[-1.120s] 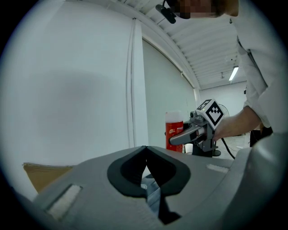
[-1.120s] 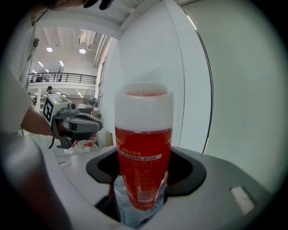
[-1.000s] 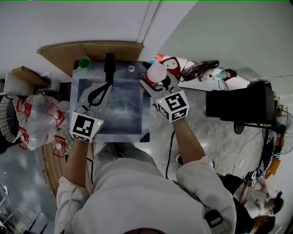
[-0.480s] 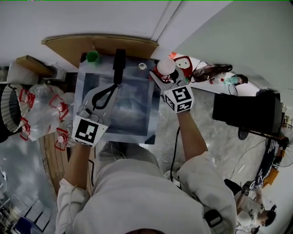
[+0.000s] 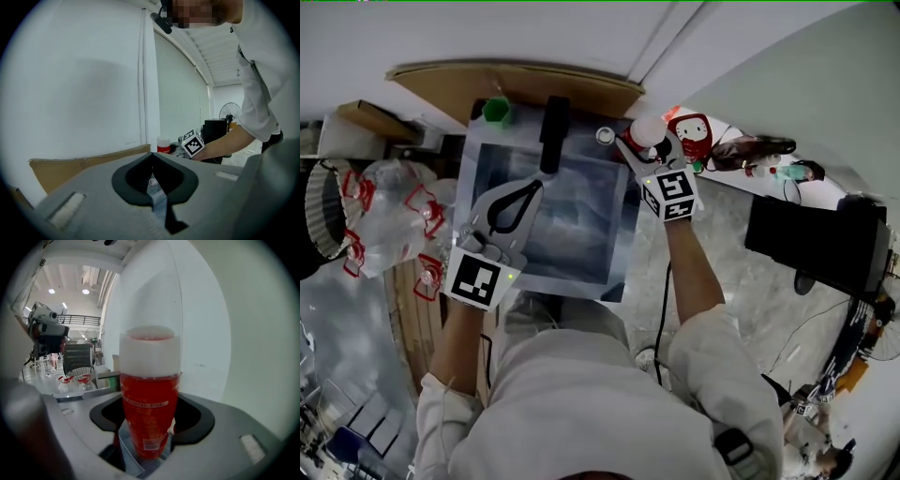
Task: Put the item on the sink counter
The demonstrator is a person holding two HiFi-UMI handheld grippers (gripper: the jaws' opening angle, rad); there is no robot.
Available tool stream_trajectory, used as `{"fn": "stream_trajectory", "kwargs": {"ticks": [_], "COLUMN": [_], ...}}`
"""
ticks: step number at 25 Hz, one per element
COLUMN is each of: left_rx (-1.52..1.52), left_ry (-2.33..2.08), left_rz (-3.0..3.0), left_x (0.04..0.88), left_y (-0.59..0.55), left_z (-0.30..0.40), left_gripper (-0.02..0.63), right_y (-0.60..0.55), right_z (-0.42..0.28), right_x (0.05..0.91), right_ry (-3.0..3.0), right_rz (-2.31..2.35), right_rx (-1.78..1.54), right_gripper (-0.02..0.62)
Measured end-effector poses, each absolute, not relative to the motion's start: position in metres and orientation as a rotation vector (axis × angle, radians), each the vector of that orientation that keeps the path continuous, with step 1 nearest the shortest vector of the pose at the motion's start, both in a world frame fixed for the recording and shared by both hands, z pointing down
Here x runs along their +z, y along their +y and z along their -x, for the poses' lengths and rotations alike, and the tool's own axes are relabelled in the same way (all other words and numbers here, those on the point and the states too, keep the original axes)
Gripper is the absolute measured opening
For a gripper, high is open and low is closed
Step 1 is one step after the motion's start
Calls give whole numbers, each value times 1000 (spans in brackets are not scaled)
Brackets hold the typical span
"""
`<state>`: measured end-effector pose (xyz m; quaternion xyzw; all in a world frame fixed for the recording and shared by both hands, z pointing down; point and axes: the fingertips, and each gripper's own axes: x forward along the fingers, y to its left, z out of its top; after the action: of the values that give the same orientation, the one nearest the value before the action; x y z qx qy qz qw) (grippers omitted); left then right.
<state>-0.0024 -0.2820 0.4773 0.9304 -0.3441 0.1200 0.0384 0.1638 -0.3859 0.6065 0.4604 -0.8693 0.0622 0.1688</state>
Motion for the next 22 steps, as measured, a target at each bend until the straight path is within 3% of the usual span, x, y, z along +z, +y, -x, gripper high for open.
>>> {"fn": "stream_trajectory", "kwargs": {"ticks": [22], "left_rx": [477], "left_ry": [-1035], "left_rz": [-2799], "left_x": [507], "left_y": [-283], "left_z": [13], "left_gripper": [0], "right_y": [-407], "right_z": [-181], "right_x": [649], "right_ry": [-2458], "right_rz": [-1398], "right_rx": [162], "right_gripper": [293]}}
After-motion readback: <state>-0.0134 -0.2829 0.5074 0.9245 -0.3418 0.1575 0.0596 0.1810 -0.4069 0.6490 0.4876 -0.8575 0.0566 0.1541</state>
